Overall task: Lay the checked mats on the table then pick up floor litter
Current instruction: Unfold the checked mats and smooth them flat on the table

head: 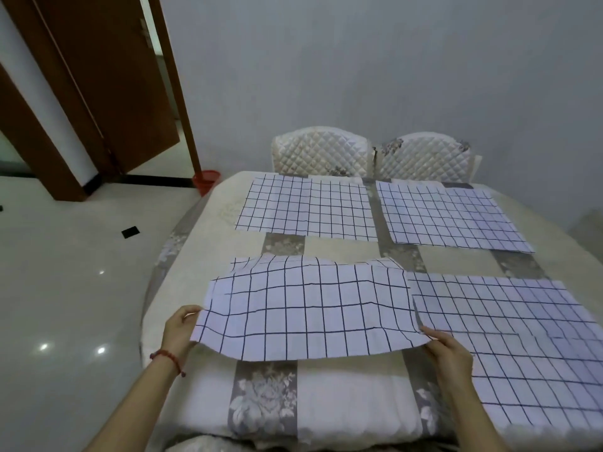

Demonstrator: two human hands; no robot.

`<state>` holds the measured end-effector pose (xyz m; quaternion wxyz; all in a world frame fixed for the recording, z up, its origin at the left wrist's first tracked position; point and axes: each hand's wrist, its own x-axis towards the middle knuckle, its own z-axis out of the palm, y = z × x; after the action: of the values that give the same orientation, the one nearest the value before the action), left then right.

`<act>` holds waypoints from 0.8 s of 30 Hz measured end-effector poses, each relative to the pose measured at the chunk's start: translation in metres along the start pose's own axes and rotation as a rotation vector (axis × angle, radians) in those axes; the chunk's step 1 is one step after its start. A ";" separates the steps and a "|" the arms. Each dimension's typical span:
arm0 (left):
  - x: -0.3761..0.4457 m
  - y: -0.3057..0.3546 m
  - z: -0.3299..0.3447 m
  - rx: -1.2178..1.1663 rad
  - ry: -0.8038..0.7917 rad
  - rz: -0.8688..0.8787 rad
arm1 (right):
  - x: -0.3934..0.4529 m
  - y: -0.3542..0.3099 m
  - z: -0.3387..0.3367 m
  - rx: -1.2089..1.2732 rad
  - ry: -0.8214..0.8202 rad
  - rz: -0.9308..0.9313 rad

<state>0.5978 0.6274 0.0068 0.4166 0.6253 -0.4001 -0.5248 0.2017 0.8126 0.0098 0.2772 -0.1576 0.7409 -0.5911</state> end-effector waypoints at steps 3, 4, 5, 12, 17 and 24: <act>0.004 -0.014 0.003 0.014 0.018 -0.114 | 0.000 0.012 0.000 -0.042 0.000 0.101; 0.006 -0.018 0.004 0.014 0.032 -0.151 | -0.001 0.015 0.000 -0.029 0.005 0.141; 0.006 -0.020 0.006 0.006 0.044 -0.178 | -0.001 0.019 0.000 -0.010 0.008 0.178; 0.021 -0.046 0.005 -0.030 0.026 -0.312 | 0.005 0.035 -0.005 0.011 0.017 0.385; 0.021 -0.043 0.011 0.286 0.055 -0.223 | 0.010 0.033 0.004 -0.040 0.032 0.365; 0.032 -0.039 0.011 0.454 0.080 -0.109 | 0.023 0.022 0.024 -0.471 -0.044 0.147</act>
<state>0.5933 0.6093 -0.0409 0.2518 0.7439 -0.4569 -0.4177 0.1997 0.7864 -0.0197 0.2912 -0.1764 0.8615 -0.3766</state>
